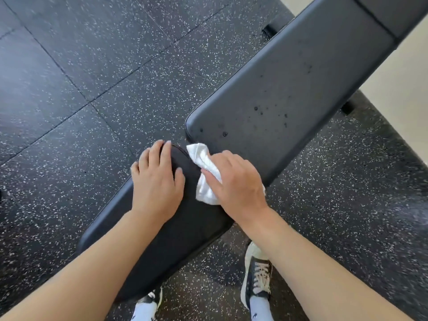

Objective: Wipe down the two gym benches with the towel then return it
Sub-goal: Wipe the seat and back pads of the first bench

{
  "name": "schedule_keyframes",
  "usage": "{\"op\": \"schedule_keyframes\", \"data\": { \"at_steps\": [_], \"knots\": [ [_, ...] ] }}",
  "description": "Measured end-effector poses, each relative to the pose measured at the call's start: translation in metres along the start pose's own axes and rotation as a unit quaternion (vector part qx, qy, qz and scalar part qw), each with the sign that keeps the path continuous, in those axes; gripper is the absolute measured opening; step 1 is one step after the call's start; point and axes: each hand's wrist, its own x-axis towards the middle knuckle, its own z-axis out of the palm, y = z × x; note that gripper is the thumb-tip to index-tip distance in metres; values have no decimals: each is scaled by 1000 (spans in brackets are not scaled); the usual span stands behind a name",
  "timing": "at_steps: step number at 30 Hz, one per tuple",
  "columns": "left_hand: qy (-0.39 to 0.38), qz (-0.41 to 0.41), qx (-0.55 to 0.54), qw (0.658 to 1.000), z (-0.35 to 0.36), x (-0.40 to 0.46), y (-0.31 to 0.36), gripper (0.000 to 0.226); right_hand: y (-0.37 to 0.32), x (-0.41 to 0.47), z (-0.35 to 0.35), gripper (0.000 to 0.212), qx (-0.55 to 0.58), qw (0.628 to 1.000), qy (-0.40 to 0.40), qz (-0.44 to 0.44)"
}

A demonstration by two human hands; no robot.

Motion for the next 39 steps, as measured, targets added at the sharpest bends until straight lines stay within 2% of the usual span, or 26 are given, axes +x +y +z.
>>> {"op": "schedule_keyframes", "data": {
  "at_steps": [3, 7, 16, 22, 26, 28, 30, 34, 36, 39],
  "knots": [
    [48, -70, 16, 996, 13, 17, 27, 60, 49, -23, -29, 24, 6, 999, 40, 17],
    [107, -75, 13, 991, 26, 21, 28, 46, 87, -25, -27, 26, -13, 999, 37, 11],
    [143, -76, 44, 986, 35, 24, 25, 44, 32, 75, 37, 23, -44, 993, 108, 23],
    [144, -72, 43, 986, 36, 25, 24, 45, 1, 134, 54, 20, -35, 996, 87, 10],
    [144, -70, 52, 986, 36, 25, 24, 45, 19, 100, 46, 18, -26, 995, 68, -67],
    [147, -69, 52, 985, 37, 25, 23, 45, 43, 60, 36, 18, -38, 991, 50, -120],
    [153, -66, 49, 985, 39, 25, 21, 44, 75, 25, 21, 17, -25, 989, 49, -135],
    [156, -66, 48, 984, 40, 25, 21, 45, 114, 14, 3, 23, -1, 994, 77, -72],
    [152, -67, 44, 985, 38, 25, 22, 45, 107, 36, 9, 30, -23, 995, 99, -17],
    [147, -67, 44, 986, 37, 25, 22, 46, 74, 92, 24, 25, -19, 992, 116, 45]
  ]
}}
